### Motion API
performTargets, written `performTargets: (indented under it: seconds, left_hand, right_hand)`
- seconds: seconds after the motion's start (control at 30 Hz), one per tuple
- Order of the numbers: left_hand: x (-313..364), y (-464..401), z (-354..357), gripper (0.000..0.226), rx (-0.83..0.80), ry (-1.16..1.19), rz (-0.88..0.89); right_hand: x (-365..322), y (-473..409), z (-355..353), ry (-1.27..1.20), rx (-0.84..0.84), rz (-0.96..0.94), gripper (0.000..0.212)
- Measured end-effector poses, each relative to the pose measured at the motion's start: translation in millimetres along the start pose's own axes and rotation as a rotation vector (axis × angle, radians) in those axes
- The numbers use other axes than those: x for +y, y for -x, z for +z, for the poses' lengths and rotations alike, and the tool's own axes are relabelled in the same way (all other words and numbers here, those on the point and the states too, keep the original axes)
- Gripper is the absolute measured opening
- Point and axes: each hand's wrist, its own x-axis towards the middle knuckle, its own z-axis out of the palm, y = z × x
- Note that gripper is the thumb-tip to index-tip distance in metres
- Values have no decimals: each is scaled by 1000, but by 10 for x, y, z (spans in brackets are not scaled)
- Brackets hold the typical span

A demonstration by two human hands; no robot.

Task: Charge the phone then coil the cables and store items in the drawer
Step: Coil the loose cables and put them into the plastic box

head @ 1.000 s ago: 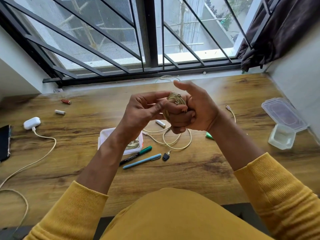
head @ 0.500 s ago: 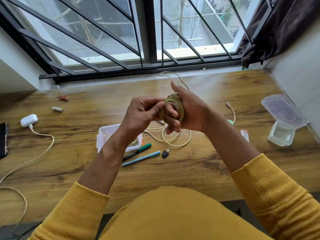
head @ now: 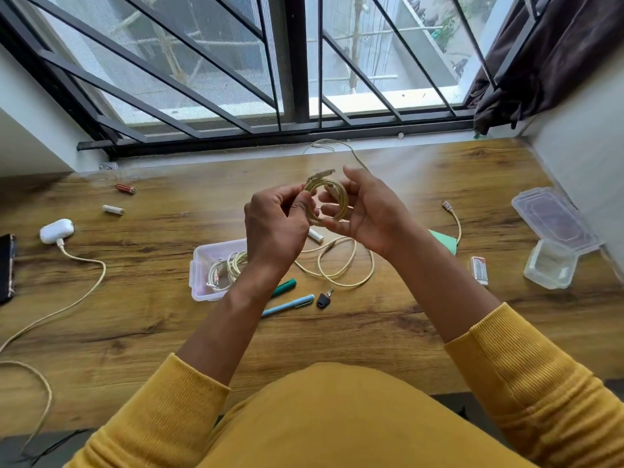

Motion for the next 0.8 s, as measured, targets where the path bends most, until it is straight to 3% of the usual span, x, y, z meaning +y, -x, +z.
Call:
performTargets:
  seconds: [0.2, 0.3, 0.47, 0.63, 0.8]
  left_hand:
    - [-149, -79, -16, 13, 50, 306, -316]
    - [-165, -88, -41, 14, 60, 362, -384]
    - [-100, -67, -67, 14, 49, 382, -366]
    - [-93, -42, -88, 16, 5, 301, -233]
    - [-68, -19, -97, 19, 5, 213, -131]
  right_hand:
    - [-13, 82, -82, 135, -143, -80, 31]
    - [-27, 109, -134, 258, -230, -61, 35]
    - [-27, 101, -141, 287, -248, -71, 37]
    - [-38, 81, -102, 448, -226, -88, 43]
    - [-23, 84, -69, 463, -172, -100, 26]
